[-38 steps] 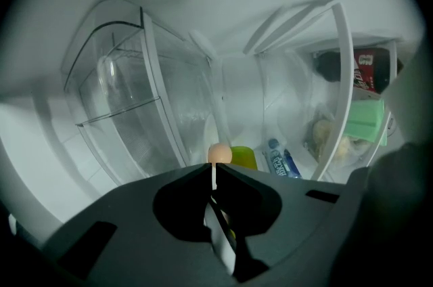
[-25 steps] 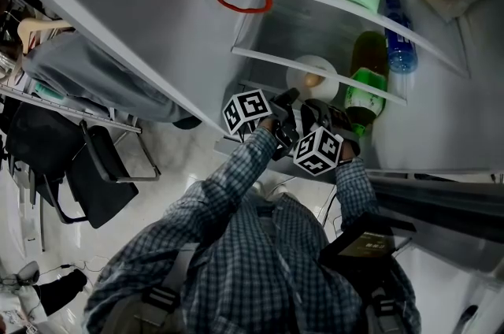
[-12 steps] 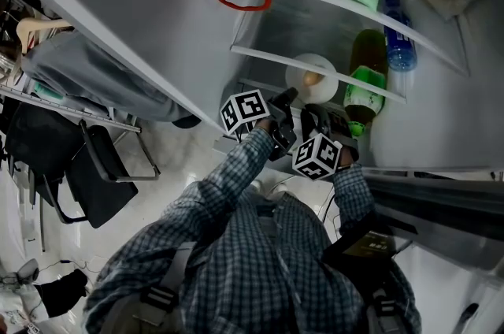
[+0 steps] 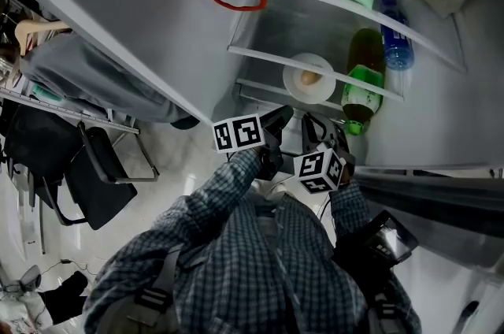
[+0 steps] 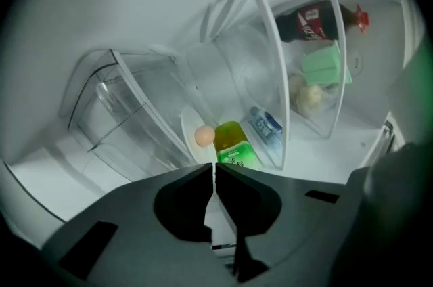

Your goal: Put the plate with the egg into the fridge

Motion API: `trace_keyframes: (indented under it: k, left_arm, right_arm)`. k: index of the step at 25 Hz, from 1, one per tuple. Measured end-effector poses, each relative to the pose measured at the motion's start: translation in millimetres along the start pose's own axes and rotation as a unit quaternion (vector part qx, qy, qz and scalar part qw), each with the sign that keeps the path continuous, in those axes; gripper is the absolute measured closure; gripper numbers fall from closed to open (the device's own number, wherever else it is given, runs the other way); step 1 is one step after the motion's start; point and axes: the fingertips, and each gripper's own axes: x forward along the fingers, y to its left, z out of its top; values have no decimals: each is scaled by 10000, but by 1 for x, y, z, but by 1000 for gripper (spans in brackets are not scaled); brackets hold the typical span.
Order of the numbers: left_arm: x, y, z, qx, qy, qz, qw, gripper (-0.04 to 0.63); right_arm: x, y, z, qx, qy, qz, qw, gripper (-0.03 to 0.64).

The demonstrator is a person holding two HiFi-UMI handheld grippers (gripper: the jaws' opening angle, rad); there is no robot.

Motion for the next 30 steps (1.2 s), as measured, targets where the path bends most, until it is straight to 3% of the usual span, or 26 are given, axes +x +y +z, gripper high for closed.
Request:
trace_keyframes:
  k: [3, 6, 11, 15, 22, 26, 30]
  left_arm:
    - [-10, -8, -5, 497, 27, -74, 9987, 577]
    - [-19, -14, -5, 1216, -20, 39, 9926, 589]
    - [-27, -34, -8, 2339, -115, 99, 9721, 589]
    - [-30, -49, -12, 3225, -65, 106, 9465, 589]
    - [-33, -55, -27, 3912, 1, 157, 9202, 589]
    - [-31, -50, -23, 3929, -29, 265, 9192, 589]
    - [-31, -48, -20, 4033, -67, 377, 9143, 589]
  right_arm:
    - [-13, -6, 7, 720, -207, -94, 9971, 591]
    - [-27, -16, 18, 1664, -527, -92, 9846, 592]
    - [-41, -27, 18, 2419, -813, -172, 9667, 592]
    - [-45, -25, 16, 3052, -868, -77, 9483, 592]
    - [-52, -27, 15, 3402, -1205, -163, 9325, 592]
    - [-52, -29, 18, 3514, -1241, -149, 9279, 592]
    - [-50, -23, 19, 3367, -1306, -49, 9325, 608]
